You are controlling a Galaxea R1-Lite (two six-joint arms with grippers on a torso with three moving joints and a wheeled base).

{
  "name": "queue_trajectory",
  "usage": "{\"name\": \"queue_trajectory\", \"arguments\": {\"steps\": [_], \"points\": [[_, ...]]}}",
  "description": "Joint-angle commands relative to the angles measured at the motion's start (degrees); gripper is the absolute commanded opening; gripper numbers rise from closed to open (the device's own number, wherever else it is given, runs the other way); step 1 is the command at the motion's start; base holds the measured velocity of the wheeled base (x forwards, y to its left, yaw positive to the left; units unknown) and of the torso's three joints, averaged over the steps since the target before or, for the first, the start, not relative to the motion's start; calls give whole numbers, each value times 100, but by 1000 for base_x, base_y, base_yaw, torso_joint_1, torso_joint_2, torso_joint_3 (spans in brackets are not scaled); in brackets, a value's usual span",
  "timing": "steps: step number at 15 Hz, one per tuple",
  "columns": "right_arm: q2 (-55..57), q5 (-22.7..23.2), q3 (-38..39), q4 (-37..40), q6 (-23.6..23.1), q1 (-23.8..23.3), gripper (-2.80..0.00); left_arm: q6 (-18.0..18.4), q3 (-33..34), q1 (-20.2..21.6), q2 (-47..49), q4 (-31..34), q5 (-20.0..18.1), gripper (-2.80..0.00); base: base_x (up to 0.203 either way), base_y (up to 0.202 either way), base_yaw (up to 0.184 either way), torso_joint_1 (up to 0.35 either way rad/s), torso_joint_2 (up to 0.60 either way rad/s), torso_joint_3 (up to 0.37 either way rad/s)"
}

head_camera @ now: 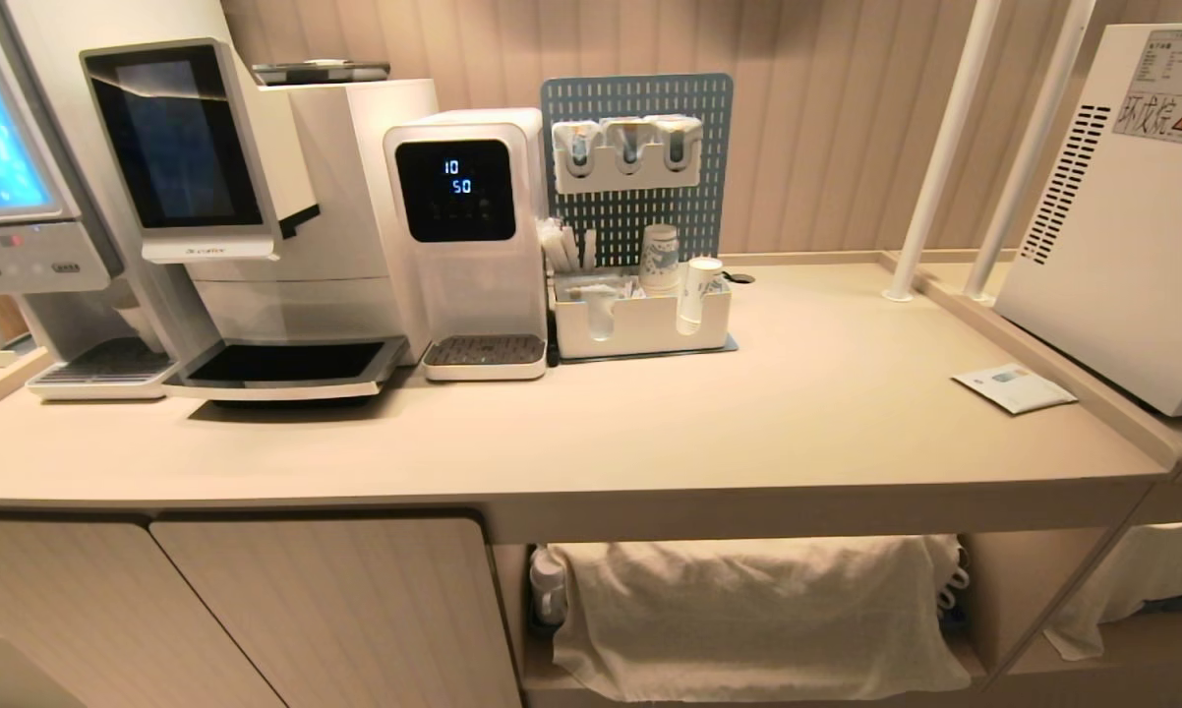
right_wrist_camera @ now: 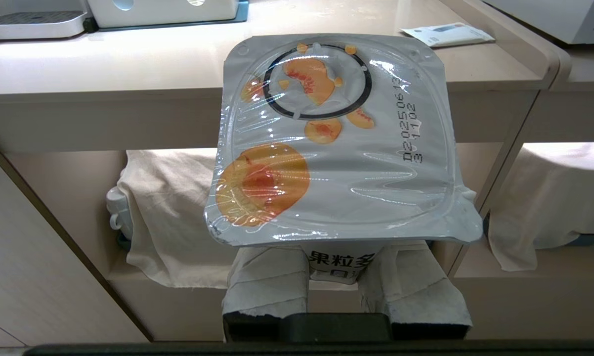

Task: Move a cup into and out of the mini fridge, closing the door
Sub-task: Put the yoghurt in the freezer

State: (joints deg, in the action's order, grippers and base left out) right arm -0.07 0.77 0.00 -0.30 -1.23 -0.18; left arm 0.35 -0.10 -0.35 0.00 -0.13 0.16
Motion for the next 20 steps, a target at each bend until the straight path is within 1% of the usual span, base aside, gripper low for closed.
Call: {"name": "queue_trajectory", "arguments": {"steps": [1, 4, 7, 20], "points": [[-1, 2, 35, 2, 0, 1, -280, 9, 1, 0, 0, 5, -6, -280, 0, 0, 0, 0, 0, 0], [-1, 2, 44, -22, -17, 1, -280, -102, 10, 0, 0, 13, 2, -280, 0, 0, 0, 0, 0, 0], [-1, 2, 44, -22, -26, 1, -280, -78, 1, 8, 0, 13, 2, -280, -1, -27, 2, -2, 1, 1], [-1, 2, 44, -13, -17, 6, -280, -61, 1, 0, 0, 13, 2, -280, 0, -189, 1, 2, 0, 1]]}}
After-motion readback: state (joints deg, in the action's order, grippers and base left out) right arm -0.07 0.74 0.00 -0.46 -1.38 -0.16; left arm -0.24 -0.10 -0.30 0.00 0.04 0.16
